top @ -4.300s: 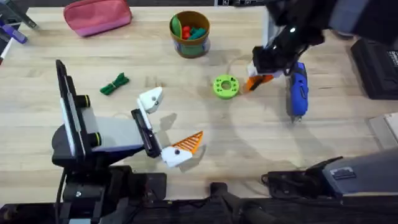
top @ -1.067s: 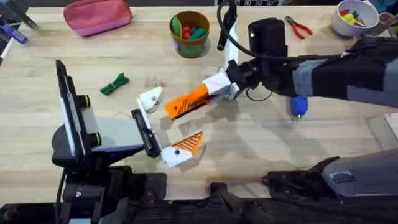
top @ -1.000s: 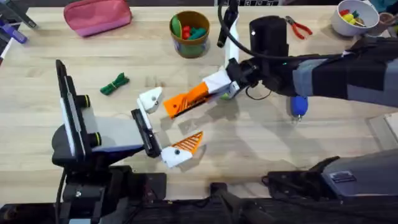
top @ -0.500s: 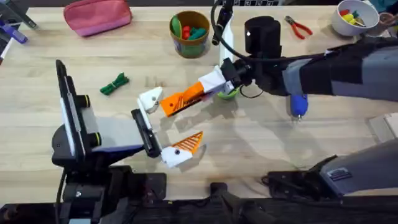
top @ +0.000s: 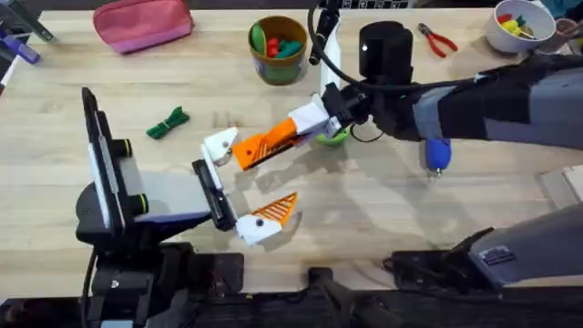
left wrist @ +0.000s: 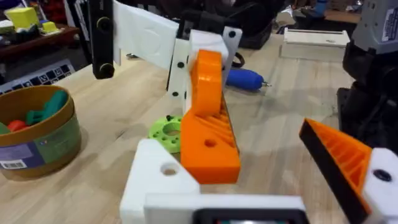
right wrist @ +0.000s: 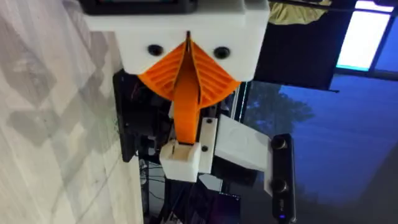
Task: Pick up the gripper from the table and insert it into the empty holder that is missing its gripper. Then pick up a screw, insert it into the mounting hole, and use the screwdriver to tighten it. Finally, clean up the table by picking up the vegetable and placing it into the bucket.
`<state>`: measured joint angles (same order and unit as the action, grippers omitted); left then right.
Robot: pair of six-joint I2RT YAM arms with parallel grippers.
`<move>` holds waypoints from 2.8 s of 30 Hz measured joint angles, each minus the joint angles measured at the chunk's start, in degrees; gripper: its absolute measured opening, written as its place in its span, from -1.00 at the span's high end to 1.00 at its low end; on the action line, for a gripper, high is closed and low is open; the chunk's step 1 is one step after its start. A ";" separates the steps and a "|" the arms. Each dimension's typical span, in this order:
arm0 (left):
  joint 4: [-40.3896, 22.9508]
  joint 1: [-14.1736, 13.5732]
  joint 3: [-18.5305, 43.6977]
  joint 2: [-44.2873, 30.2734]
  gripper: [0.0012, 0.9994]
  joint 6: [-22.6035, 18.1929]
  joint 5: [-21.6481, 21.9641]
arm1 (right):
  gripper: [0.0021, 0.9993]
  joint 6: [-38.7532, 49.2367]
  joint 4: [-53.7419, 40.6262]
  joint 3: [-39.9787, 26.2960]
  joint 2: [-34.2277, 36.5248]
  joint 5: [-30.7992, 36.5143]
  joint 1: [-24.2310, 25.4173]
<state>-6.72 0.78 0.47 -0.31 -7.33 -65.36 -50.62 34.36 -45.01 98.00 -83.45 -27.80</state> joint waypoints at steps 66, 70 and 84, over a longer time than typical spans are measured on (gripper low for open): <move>0.10 0.11 0.04 -0.01 -0.97 -0.73 1.32 | 0.99 -8.57 16.18 0.00 3.69 8.19 -3.85; 0.00 0.11 0.04 -0.01 -0.97 -0.33 0.61 | 0.99 -8.62 18.07 -0.26 5.04 6.71 -3.91; -0.07 0.09 0.04 -0.01 -0.97 -0.66 0.00 | 0.99 -12.60 18.96 -1.12 5.27 4.95 -3.31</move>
<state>-6.79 0.86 0.51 -0.32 -7.99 -65.36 -63.22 53.32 -46.13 103.27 -78.50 -31.11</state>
